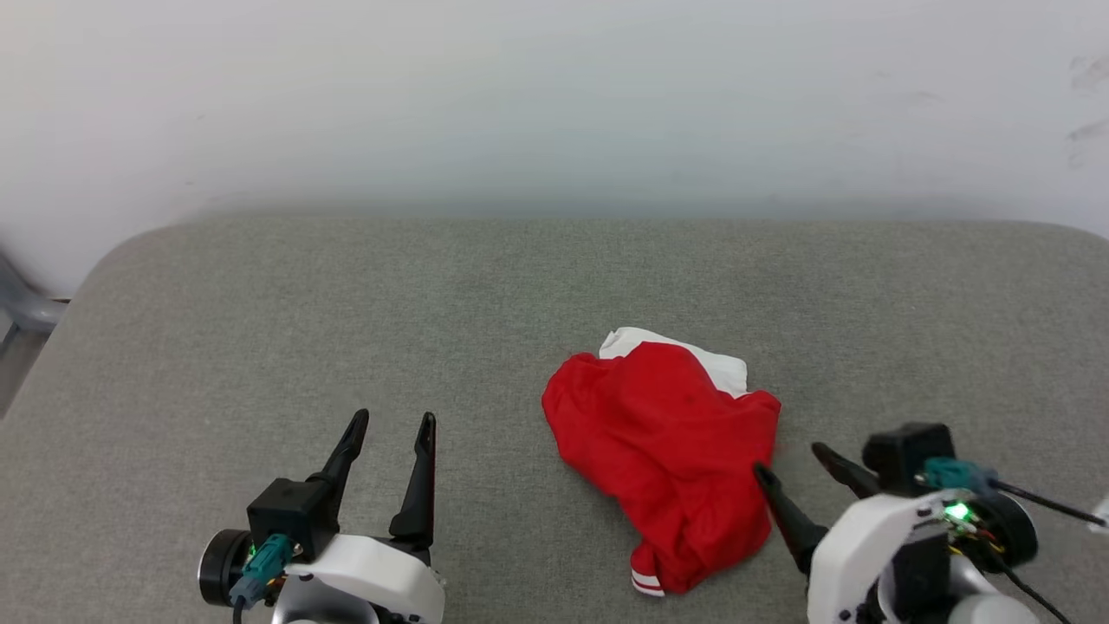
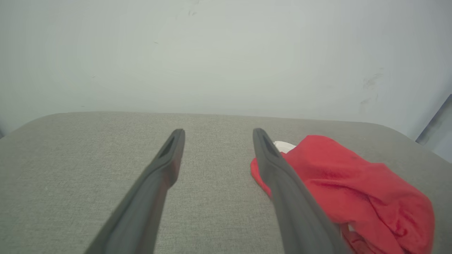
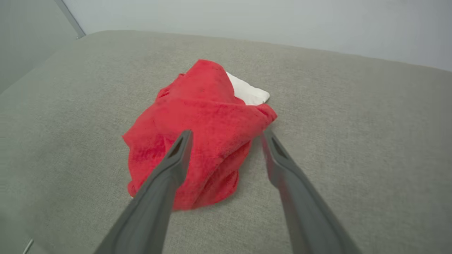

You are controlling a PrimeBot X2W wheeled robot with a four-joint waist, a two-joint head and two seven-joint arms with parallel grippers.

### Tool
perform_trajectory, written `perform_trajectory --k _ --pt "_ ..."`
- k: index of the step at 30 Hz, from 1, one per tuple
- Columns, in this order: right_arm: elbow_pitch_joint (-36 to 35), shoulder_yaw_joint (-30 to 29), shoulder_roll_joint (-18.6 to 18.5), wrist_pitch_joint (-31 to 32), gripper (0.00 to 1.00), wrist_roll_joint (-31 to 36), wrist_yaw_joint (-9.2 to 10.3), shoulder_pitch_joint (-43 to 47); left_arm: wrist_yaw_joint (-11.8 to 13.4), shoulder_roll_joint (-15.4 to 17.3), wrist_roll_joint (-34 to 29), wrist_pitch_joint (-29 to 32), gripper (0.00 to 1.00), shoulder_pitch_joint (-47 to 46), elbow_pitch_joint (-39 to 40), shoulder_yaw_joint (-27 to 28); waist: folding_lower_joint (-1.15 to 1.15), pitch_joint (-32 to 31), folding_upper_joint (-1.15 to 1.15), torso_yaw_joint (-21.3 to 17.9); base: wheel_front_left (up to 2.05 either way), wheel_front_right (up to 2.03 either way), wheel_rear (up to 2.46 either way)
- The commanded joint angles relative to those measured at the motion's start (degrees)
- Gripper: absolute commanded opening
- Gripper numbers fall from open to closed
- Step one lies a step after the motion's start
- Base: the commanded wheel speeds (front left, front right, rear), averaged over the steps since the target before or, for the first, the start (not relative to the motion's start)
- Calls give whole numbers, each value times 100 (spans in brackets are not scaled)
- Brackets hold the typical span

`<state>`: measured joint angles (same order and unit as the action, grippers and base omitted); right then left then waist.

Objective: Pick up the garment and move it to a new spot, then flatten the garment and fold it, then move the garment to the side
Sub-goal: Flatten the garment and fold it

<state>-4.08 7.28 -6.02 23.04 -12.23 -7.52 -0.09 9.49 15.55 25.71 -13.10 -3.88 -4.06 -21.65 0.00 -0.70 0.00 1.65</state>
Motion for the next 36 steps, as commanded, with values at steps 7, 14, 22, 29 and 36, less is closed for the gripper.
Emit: perform_trajectory --k 7,14,22,29,36 --pt "278 1449 -602 1212 100 -654 5 -1095 -123 -109 -27 -32 100 -261 -27 -140 0 343 0 340 0 0 0" --pt "796 2660 -931 1727 100 -980 5 -2132 -249 -290 -48 -103 100 -520 -157 -276 0 678 0 644 0 0 0" --pt "1706 3091 -999 2033 0 -1150 6 -2712 -348 -410 -73 -164 100 -668 -344 -314 0 777 0 746 0 0 0" --pt "1659 2799 -992 1555 0 -1141 6 -2887 -303 -393 -50 -179 100 -537 -420 -246 0 628 0 561 0 0 0" --pt "1263 1481 -933 1018 0 -923 6 -2538 -284 -348 -31 -189 100 -459 -383 -203 0 500 0 240 0 0 0"
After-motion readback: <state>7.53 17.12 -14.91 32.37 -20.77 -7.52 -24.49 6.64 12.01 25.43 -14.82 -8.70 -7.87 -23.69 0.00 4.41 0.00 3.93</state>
